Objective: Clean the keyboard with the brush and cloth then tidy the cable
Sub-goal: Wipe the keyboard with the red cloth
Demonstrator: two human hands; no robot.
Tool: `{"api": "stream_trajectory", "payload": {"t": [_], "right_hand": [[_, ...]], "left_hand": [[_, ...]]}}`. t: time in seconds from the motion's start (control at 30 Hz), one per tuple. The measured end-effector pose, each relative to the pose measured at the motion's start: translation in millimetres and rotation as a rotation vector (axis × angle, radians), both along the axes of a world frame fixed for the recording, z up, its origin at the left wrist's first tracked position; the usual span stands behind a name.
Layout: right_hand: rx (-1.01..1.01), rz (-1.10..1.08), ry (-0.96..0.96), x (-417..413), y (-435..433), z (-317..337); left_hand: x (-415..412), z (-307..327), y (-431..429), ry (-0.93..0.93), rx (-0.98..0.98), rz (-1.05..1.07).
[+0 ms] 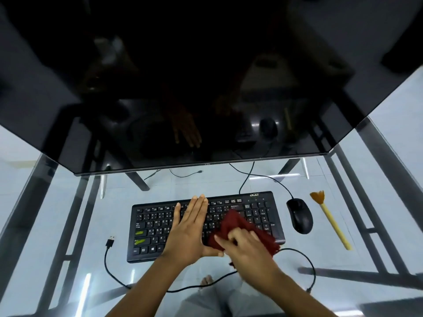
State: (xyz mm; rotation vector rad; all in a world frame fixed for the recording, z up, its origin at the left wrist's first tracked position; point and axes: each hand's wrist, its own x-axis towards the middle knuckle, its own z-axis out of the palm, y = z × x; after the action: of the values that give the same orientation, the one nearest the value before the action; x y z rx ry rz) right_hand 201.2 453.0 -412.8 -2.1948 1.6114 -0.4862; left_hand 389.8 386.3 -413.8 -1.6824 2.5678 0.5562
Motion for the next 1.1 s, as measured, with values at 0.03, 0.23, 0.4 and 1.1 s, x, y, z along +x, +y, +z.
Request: {"api": "stream_trajectory", "payload": {"t": [0.03, 0.23, 0.4, 1.1], "right_hand": [[0.014, 0.001, -0.033, -10.0, -2.7, 4.1], [-0.059, -0.467, -0.036, -41.6, -14.3, 4.3], [0.011, 0.068, 0.114, -13.7, 15.7, -3.9], [-0.089, -0.186, 0.067, 7.6, -43.9, -6.3]], "left_hand": [[0.0, 0.6, -0.6, -0.003, 0.006, -0.002], [0.3, 3.2, 0.1, -0.010, 0.006, -0.008], [-0.3, 0.6, 0.1, -0.044, 0.010, -0.024], [0.5, -1.3, -1.2, -0.027, 0.003, -0.048]]}}
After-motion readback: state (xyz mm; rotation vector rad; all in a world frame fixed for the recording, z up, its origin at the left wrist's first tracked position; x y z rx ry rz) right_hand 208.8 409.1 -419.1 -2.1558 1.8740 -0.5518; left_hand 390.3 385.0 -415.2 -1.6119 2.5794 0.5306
